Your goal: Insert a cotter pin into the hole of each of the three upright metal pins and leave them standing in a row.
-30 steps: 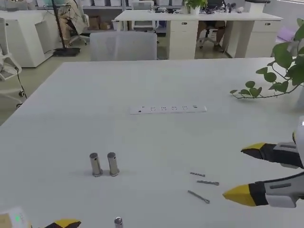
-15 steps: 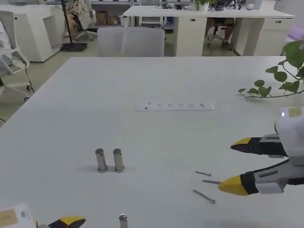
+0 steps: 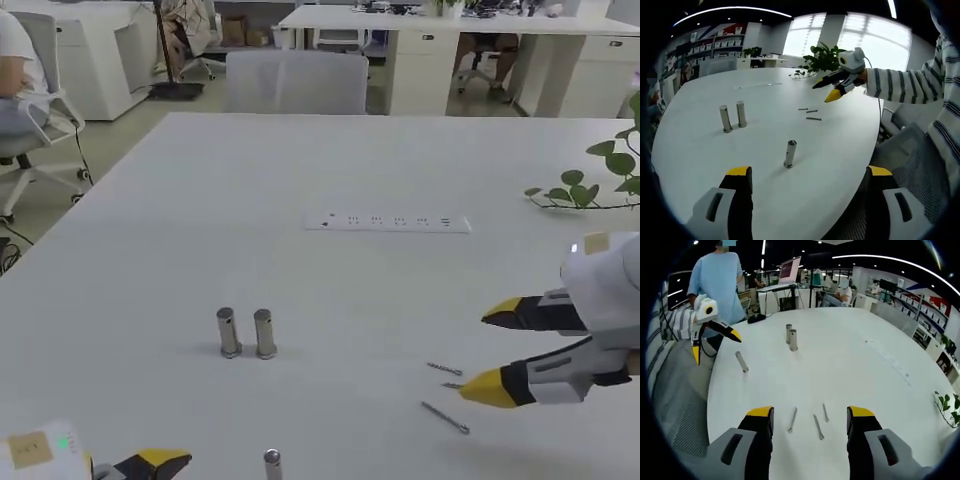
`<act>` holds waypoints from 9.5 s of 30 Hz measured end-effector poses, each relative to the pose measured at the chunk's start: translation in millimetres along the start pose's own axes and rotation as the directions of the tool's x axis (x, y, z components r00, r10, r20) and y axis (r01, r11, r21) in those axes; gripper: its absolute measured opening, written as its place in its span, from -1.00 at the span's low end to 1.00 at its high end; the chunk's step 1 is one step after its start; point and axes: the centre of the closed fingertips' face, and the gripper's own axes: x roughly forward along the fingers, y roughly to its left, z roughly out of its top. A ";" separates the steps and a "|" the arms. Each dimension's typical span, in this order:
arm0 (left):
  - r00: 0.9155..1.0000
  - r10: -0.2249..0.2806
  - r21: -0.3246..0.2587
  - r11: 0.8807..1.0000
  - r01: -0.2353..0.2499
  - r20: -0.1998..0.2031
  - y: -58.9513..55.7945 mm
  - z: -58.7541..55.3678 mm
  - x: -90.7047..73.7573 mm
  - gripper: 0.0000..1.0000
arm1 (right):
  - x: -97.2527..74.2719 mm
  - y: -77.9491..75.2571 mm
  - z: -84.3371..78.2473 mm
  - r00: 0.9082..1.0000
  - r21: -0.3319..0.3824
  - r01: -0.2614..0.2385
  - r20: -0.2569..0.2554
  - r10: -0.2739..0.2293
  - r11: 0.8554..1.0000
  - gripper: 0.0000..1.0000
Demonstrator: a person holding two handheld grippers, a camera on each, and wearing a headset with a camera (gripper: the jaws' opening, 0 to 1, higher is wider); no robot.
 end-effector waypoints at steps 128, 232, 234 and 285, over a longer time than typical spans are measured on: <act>1.000 0.027 -0.059 0.998 -0.027 -0.004 -0.1 -4.1 7.5 0.63 | 63.8 -29.0 -43.7 0.933 -0.130 -0.175 -0.340 0.122 0.976 -0.93; 0.999 -0.025 -0.026 0.999 0.026 0.022 -13.1 8.2 6.4 0.56 | 18.3 40.6 -29.1 0.899 -0.165 -0.288 -0.386 0.207 0.943 -0.96; 0.999 -0.025 -0.022 0.999 0.025 0.023 -13.1 8.4 6.2 0.56 | 16.8 44.8 -30.3 0.897 -0.162 -0.293 -0.387 0.212 0.942 -0.96; 0.993 -0.118 -0.024 0.993 0.119 0.017 -35.9 16.6 19.8 0.35 | -6.7 136.1 -21.7 0.885 -0.218 -0.383 -0.364 0.289 0.898 -0.96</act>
